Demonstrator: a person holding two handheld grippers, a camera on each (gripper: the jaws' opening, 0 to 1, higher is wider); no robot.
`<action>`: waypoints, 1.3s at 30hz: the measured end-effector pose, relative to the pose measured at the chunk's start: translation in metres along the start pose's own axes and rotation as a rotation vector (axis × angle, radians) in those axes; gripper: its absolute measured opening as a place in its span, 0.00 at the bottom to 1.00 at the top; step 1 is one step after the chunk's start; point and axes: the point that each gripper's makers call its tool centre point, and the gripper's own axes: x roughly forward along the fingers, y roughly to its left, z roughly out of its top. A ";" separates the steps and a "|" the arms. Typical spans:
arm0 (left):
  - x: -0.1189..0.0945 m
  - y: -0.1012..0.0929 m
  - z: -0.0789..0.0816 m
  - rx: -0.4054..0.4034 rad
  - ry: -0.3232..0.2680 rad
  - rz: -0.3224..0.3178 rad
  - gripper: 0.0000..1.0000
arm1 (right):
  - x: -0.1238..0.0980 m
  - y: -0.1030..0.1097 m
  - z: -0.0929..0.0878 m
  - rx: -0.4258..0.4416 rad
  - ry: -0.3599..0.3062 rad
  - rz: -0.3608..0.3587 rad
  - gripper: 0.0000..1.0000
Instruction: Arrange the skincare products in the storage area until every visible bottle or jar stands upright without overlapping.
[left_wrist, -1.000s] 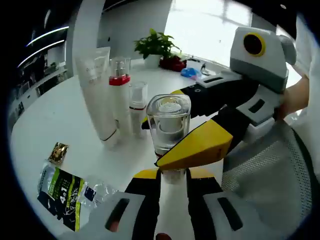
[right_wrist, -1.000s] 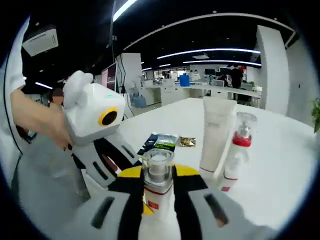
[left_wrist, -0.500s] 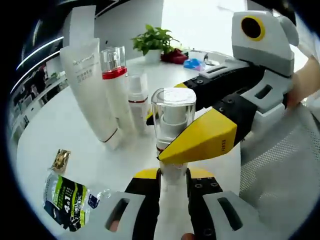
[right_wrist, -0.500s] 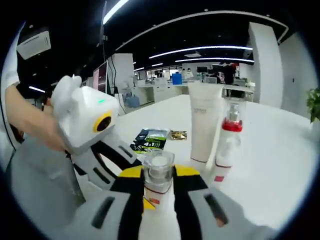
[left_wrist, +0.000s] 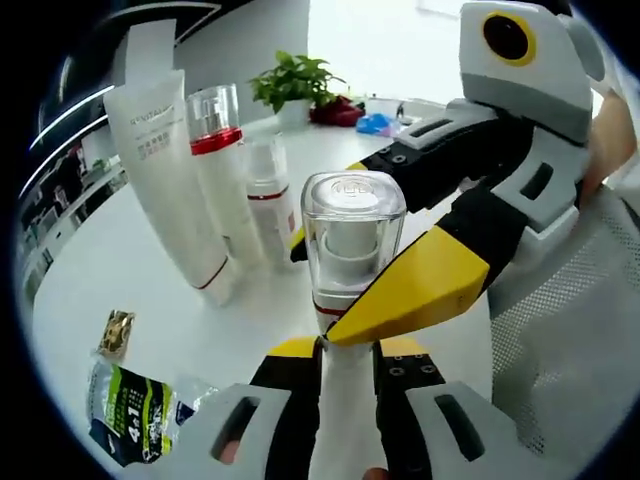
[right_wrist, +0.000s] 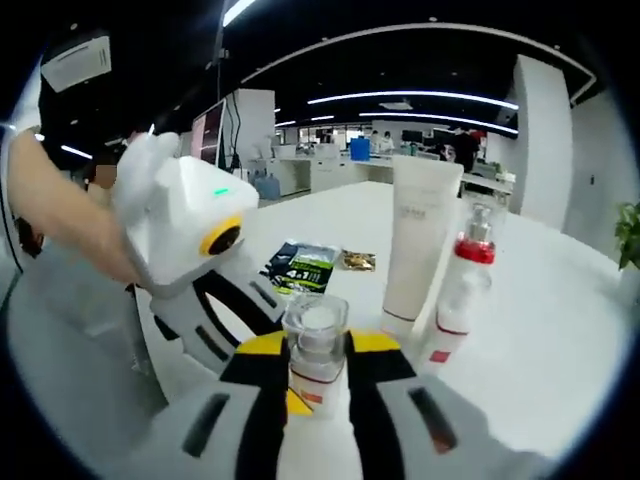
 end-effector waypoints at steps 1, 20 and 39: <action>0.000 0.000 0.000 0.004 0.000 -0.005 0.16 | 0.000 0.000 -0.003 0.006 0.018 0.002 0.22; 0.015 0.004 -0.005 0.052 0.046 -0.102 0.16 | -0.007 -0.013 -0.019 0.093 0.082 -0.018 0.26; 0.010 0.019 0.011 0.056 -0.005 -0.101 0.20 | -0.059 -0.048 -0.044 0.193 0.127 -0.142 0.38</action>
